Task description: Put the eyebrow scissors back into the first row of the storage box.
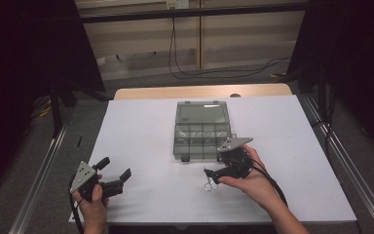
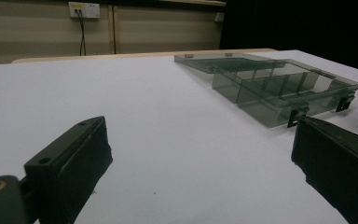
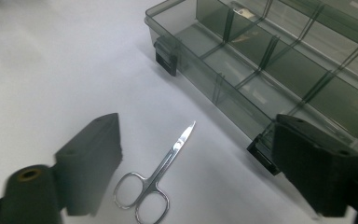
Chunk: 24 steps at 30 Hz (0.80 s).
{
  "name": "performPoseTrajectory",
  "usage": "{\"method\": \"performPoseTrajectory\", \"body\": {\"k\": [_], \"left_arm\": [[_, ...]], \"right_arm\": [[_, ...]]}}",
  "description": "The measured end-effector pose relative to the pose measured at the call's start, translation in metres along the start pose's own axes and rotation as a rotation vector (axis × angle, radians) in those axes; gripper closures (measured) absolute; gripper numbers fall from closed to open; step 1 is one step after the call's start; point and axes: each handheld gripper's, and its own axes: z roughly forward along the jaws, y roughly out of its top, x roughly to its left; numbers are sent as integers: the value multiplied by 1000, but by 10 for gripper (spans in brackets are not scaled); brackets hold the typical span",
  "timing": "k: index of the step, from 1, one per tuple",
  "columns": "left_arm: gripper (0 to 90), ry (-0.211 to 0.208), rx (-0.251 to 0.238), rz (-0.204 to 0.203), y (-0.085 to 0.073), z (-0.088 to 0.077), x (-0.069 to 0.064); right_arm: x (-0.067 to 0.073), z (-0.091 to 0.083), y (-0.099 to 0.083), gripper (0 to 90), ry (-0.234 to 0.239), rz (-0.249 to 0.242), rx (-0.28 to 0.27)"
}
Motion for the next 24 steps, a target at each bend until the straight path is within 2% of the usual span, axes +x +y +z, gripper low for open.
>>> {"method": "performPoseTrajectory", "body": {"k": [1,2,4,9,10,11,14,15,17,18,19,20,21,24], "left_arm": [[42,-1,3,1,0,0,0],[42,-1,3,1,0,0,0],[42,3,4,1,0,0,0],[42,0,-6,-11,0,0,0],[42,0,-6,-11,0,0,0],[42,0,-6,-11,0,0,0],[42,0,-7,-12,0,0,0],[42,0,-12,-20,0,1,-1],[42,-1,-12,-20,0,0,-1],[43,0,-7,-12,0,0,0],[43,5,-15,-24,0,1,-1],[42,5,-15,-24,0,1,-1],[43,6,-14,-23,0,1,-1],[43,1,-12,-20,0,1,-1]], "right_arm": [[2,1,1,228,-13,-4,2],[2,1,1,228,-13,-4,2],[3,4,1,334,-10,4,8],[6,10,1,430,-21,-10,52],[6,12,1,434,-24,-8,60],[7,12,0,442,-47,2,77],[7,14,0,467,-67,9,86],[6,16,0,474,-55,21,84],[7,18,1,496,-50,46,114],[9,21,2,512,-31,61,138],[10,23,2,518,-23,81,156],[10,23,2,518,-23,81,156],[12,26,3,541,-25,101,190],[14,31,4,571,-25,104,225]]}}
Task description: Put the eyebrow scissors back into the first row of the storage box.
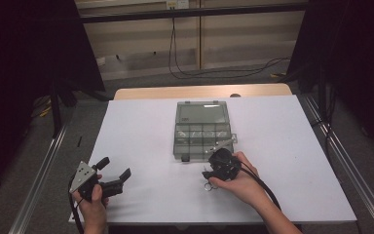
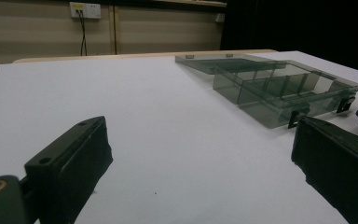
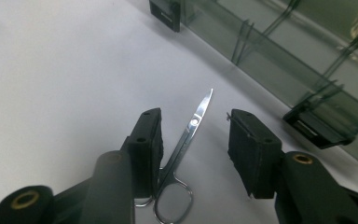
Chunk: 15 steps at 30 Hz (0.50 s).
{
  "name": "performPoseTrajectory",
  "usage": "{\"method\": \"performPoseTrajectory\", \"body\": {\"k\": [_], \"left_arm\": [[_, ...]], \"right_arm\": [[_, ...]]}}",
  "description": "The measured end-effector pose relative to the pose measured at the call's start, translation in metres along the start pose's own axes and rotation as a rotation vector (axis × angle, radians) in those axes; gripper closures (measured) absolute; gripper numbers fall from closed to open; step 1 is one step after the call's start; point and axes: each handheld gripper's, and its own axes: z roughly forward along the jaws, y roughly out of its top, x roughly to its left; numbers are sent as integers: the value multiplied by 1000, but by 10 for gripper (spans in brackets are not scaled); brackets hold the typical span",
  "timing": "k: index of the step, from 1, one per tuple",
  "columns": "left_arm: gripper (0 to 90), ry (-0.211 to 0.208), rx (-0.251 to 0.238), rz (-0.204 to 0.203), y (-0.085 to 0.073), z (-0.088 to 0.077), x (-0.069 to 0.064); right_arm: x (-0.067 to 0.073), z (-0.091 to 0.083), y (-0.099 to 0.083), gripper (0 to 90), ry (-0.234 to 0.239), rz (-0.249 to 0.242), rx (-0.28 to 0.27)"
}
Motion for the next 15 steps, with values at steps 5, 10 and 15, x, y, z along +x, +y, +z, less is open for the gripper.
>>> {"method": "performPoseTrajectory", "body": {"k": [5,10,15], "left_arm": [[43,8,-5,-1,0,0,0],[43,10,-12,-10,0,0,0],[43,10,-13,-10,0,0,0]], "right_arm": [[2,6,2,627,-5,23,60],[2,10,3,658,-4,45,89],[4,11,5,678,-20,45,98]]}}
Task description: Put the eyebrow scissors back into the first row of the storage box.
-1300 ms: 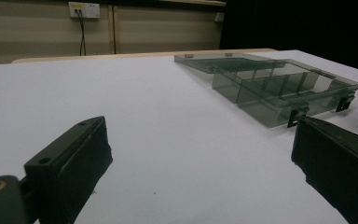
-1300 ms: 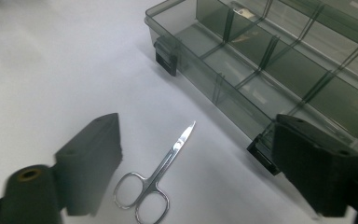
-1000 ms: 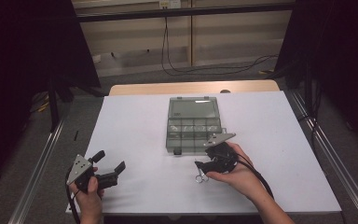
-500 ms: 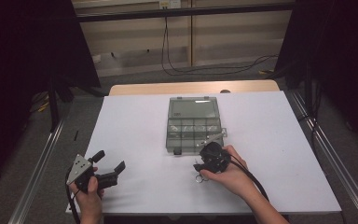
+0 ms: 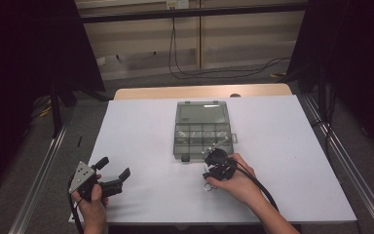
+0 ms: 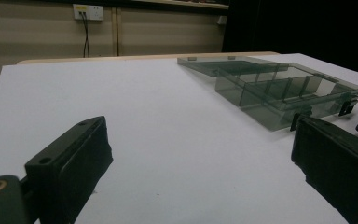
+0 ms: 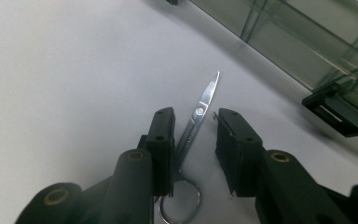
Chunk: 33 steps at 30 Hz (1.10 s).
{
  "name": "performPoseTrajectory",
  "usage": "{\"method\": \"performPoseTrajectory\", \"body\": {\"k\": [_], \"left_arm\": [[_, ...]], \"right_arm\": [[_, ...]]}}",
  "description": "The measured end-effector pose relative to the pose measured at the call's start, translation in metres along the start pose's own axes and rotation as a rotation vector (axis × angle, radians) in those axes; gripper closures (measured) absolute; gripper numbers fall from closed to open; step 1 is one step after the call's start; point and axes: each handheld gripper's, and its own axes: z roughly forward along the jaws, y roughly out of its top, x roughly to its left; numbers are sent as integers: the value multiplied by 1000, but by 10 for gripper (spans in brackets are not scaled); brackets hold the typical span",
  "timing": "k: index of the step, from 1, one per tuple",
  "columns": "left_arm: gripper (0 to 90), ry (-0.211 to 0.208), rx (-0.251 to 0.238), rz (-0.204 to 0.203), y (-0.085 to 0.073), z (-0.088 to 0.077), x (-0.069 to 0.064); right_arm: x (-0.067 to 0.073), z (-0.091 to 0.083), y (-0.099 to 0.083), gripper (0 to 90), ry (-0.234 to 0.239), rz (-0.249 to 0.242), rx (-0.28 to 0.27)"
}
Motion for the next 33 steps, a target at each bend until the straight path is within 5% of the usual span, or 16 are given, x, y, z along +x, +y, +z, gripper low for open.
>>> {"method": "performPoseTrajectory", "body": {"k": [3,8,12,20,24,26,29,33], "left_arm": [[43,1,-1,-2,0,0,0],[43,-2,5,4,0,0,0],[44,-2,7,8,0,0,0],[45,1,1,0,0,0,0],[45,3,2,1,0,0,0],[45,-1,2,-2,0,0,0],[46,0,8,10,0,0,0],[46,1,9,10,0,0,0]], "right_arm": [[5,2,2,705,-56,-45,15],[10,3,4,736,-77,-38,35],[3,2,7,856,-54,-15,54],[-1,1,6,860,-20,-47,48],[-2,-1,7,862,33,-43,51],[0,-6,8,900,-8,-61,36],[-1,-8,10,900,21,-65,47],[0,-5,10,900,2,-94,69]]}}
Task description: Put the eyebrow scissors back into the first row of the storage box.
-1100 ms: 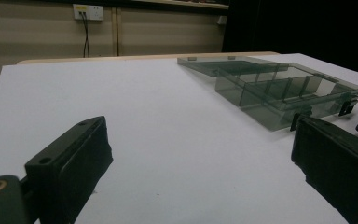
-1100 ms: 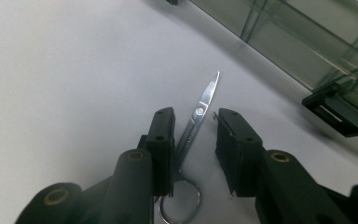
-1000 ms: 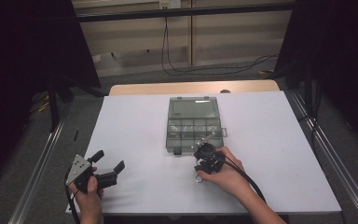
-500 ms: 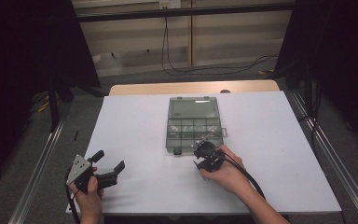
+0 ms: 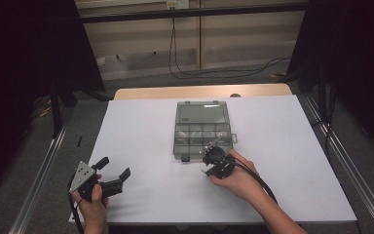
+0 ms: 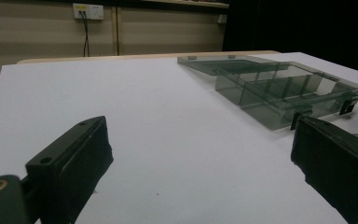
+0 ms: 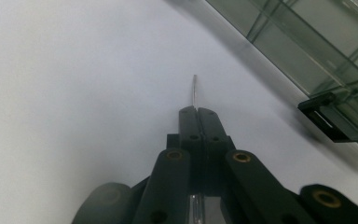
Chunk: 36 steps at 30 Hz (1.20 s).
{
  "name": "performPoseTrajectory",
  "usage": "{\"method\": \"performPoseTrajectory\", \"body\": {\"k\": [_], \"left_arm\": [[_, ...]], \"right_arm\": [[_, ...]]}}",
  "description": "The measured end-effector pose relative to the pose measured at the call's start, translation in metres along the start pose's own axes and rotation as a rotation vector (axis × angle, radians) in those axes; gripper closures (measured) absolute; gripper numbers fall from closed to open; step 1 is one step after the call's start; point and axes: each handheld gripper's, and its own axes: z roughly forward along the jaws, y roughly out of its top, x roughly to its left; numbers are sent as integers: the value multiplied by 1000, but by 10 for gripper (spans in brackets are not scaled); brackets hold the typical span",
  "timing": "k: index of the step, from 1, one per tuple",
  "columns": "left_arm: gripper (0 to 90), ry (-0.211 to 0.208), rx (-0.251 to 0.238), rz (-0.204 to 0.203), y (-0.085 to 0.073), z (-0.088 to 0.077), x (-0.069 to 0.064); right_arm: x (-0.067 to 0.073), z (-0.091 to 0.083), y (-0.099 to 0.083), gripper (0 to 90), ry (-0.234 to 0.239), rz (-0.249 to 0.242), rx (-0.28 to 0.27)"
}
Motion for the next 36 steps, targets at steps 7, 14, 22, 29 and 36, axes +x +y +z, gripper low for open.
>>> {"method": "performPoseTrajectory", "body": {"k": [7,14,22,29,36], "left_arm": [[46,-1,1,0,0,0,-1],[46,-4,-3,-4,0,0,0],[46,0,-2,-1,0,0,0],[46,-5,-3,-5,0,0,0],[46,-2,-9,-11,0,0,0]], "right_arm": [[-1,6,3,896,6,-3,47],[-3,3,3,899,27,-1,42],[-11,-14,12,899,58,6,-1],[-15,-28,20,899,51,1,-31],[-22,-39,28,899,53,2,-57]]}}
